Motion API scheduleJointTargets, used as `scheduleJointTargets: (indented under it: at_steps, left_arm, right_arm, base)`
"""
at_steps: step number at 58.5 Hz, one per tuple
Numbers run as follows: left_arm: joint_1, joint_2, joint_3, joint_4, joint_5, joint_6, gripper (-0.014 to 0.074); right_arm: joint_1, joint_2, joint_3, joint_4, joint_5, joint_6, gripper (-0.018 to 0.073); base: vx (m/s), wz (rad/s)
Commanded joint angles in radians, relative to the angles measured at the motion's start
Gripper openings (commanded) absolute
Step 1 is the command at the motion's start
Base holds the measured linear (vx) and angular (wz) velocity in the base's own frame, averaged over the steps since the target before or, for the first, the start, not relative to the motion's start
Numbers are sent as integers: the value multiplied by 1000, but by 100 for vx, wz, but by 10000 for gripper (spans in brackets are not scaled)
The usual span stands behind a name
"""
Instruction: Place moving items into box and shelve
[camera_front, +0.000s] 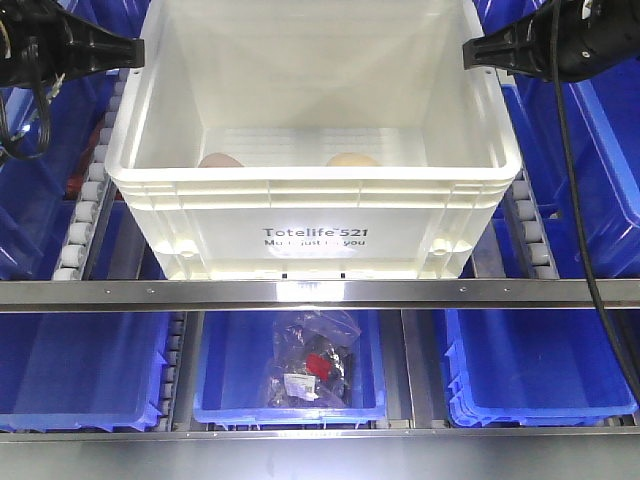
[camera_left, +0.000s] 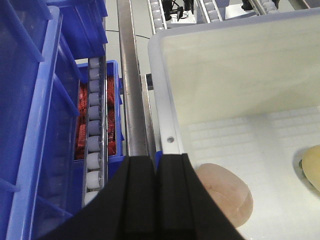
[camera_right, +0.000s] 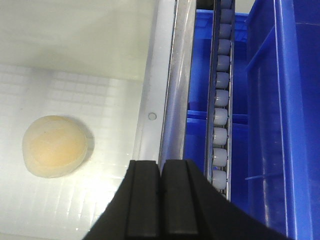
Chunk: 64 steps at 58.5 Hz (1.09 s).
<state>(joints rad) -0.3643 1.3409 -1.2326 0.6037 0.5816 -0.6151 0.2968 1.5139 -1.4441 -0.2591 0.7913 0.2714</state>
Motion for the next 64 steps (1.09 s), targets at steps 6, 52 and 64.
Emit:
scheduleJointTargets:
  at_steps: [6,52,64]
  left_arm:
    - [-5,-32,-28,21,-58,-1,-6]
    - [-3,-161,165,-29,-417,82,-6]
    - [108,-339,474,-47,-700,15,-6]
  right_arm:
    - [2,-42,-34,-23,-54,-3,-8]
    - [2,-42,-34,-23,-50,-3,-8]
    - [2,-42,-34,-23,-50,-3,-8]
  base:
    - [0,0]
    - [0,0]
    - [0,0]
